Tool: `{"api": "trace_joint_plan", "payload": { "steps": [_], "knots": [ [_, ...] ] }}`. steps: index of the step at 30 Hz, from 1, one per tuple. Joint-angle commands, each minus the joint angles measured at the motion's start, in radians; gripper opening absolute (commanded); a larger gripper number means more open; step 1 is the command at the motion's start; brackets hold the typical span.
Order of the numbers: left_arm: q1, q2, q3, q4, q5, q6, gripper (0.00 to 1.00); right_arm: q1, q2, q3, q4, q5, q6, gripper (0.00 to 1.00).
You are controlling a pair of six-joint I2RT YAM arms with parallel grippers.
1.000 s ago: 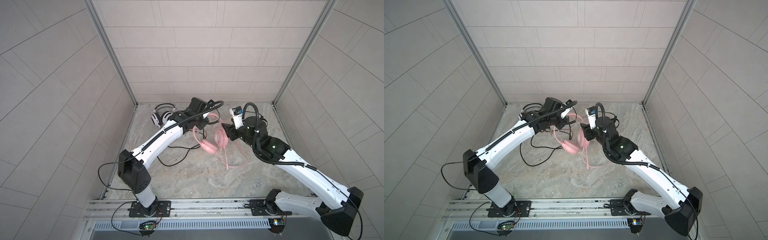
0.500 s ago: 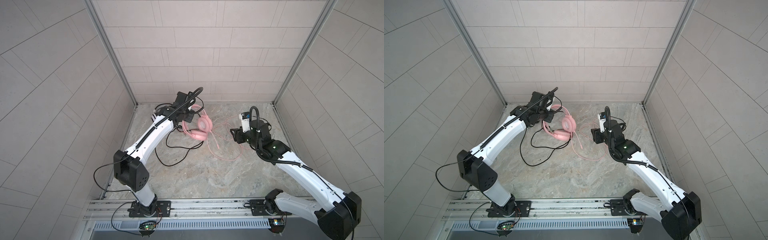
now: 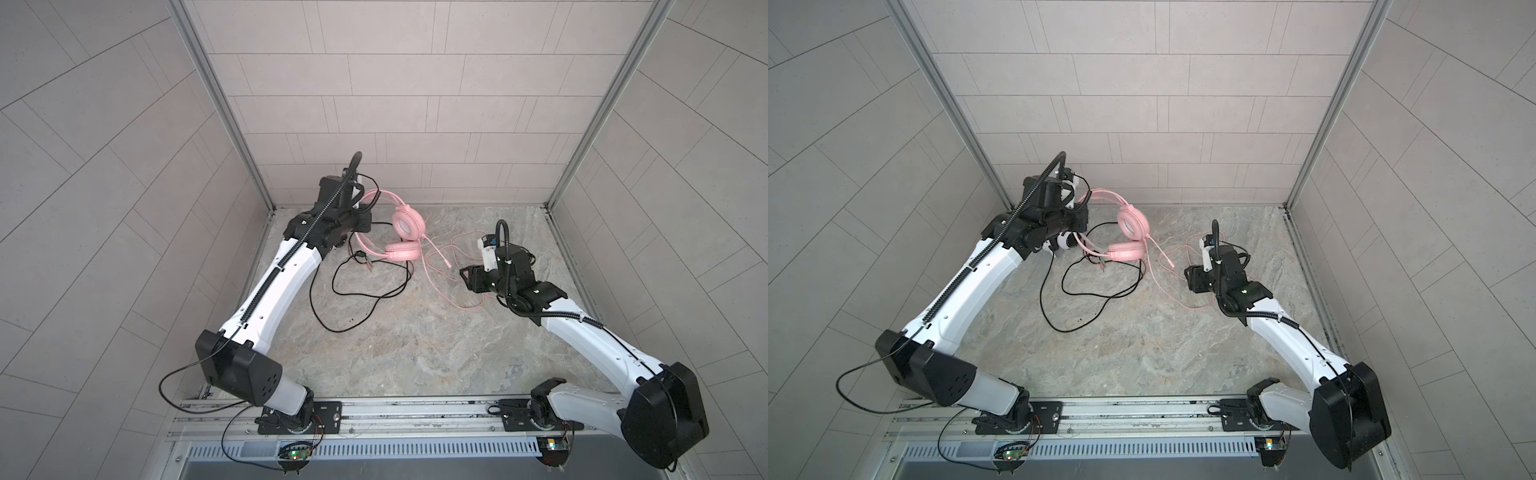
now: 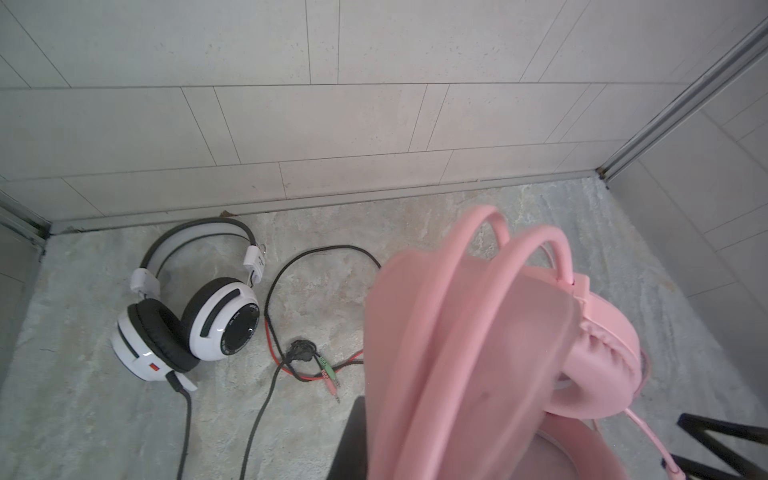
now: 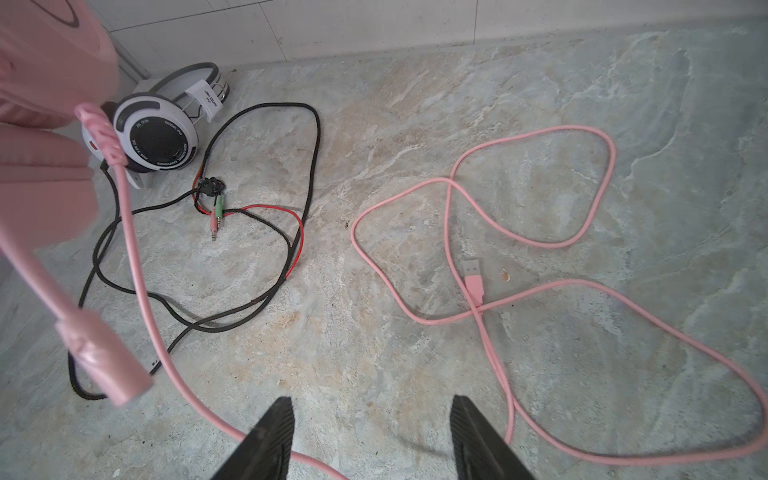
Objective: Wrap the headphones
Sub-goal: 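Raise the pink headset with the left gripper while the right gripper lowers to the cable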
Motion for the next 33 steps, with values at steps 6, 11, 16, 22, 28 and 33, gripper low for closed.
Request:
{"api": "trace_joint_plan", "payload": {
  "steps": [6,11,16,22,28,33],
  "knots": [
    [0.063,-0.06,-0.06,0.213,0.182,-0.202,0.0,-0.011,0.035,-0.117,0.195,-0.189,0.036,0.63],
    [0.132,-0.08,-0.11,0.299,0.326,-0.318,0.0,-0.032,0.092,-0.159,0.316,-0.268,0.057,0.66],
    [0.175,-0.107,-0.141,0.381,0.406,-0.416,0.0,-0.037,0.186,-0.156,0.403,-0.315,0.068,0.67],
    [0.223,-0.123,-0.15,0.503,0.504,-0.584,0.0,-0.039,0.282,-0.132,0.535,-0.379,0.108,0.68],
    [0.26,-0.145,-0.156,0.59,0.508,-0.688,0.0,-0.036,0.332,-0.154,0.614,-0.436,0.144,0.66],
    [0.262,-0.124,-0.163,0.696,0.57,-0.79,0.0,-0.036,0.359,-0.148,0.708,-0.452,0.172,0.67]
  ]
}}
